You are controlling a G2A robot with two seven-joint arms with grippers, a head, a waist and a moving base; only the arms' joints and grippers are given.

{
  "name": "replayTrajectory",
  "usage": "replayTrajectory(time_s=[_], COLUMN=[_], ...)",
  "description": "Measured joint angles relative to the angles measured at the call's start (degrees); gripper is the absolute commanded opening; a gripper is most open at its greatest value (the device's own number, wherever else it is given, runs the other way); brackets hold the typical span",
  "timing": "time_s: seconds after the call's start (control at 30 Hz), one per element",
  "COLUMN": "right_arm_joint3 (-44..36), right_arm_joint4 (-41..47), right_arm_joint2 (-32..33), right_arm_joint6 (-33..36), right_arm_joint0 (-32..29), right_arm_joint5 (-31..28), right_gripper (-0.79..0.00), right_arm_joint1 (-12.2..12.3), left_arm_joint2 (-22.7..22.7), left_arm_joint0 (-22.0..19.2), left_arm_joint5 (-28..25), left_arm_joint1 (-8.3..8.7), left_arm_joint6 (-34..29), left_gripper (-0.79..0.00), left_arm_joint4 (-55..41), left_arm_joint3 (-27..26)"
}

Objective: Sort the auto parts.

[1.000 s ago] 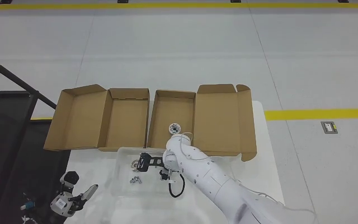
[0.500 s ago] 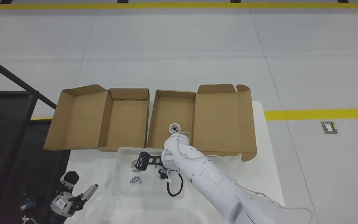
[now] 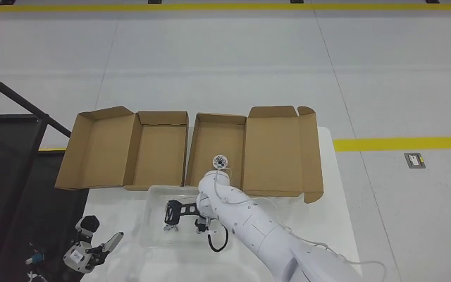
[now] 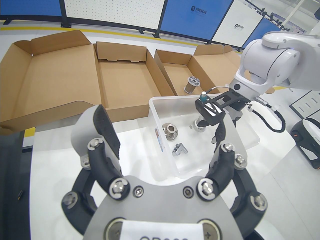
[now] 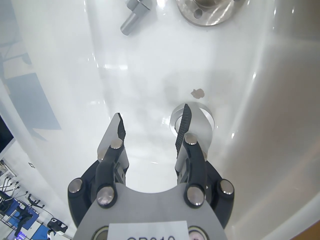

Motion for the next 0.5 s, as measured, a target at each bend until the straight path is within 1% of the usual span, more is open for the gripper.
replayTrajectory(time_s=[0.03, 0.1, 0.13, 0.17, 0.2, 0.23, 0.3, 0.5], right_arm_joint3=[0.0, -0.2, -0.2, -0.2, -0.4, -0.7, -0.4, 2.2], right_arm_joint4=[-0.1, -0.4, -0.6, -1.1, -1.9, -2.5, -3.3, -3.0], right_arm_joint2=[-0.2, -0.5, -0.7, -0.8, -1.0, -1.1, -1.1, 0.0], right_arm_joint6=[0.0, 0.1, 0.1, -0.1, -0.7, -1.3, -2.3, 0.3], right_arm_joint0=[0.0, 0.0, 0.1, 0.3, 0.5, 0.6, 0.9, 2.0], right_arm_joint5=[-0.5, -1.4, -1.7, -1.4, 0.1, 1.4, 3.5, 8.9], right_gripper=[-0.311, -0.305, -0.317, -0.348, -0.372, -0.385, -0.336, -0.342], right_arm_joint1=[-0.2, -0.7, -0.8, -1.0, -1.2, -1.3, -1.4, -1.4], left_arm_joint2=[0.0, 0.0, 0.0, 0.0, 0.0, 0.0, 0.0, 0.0], left_arm_joint0=[0.0, 0.0, 0.0, 0.0, 0.0, 0.0, 0.0, 0.0], left_arm_joint5=[0.0, 0.0, 0.0, 0.0, 0.0, 0.0, 0.0, 0.0], left_arm_joint1=[0.0, 0.0, 0.0, 0.0, 0.0, 0.0, 0.0, 0.0], left_arm_joint6=[0.0, 0.0, 0.0, 0.0, 0.0, 0.0, 0.0, 0.0], left_gripper=[0.0, 0.0, 0.0, 0.0, 0.0, 0.0, 0.0, 0.0], left_arm_joint4=[0.0, 0.0, 0.0, 0.0, 0.0, 0.0, 0.0, 0.0], left_arm_joint3=[0.0, 0.0, 0.0, 0.0, 0.0, 0.0, 0.0, 0.0])
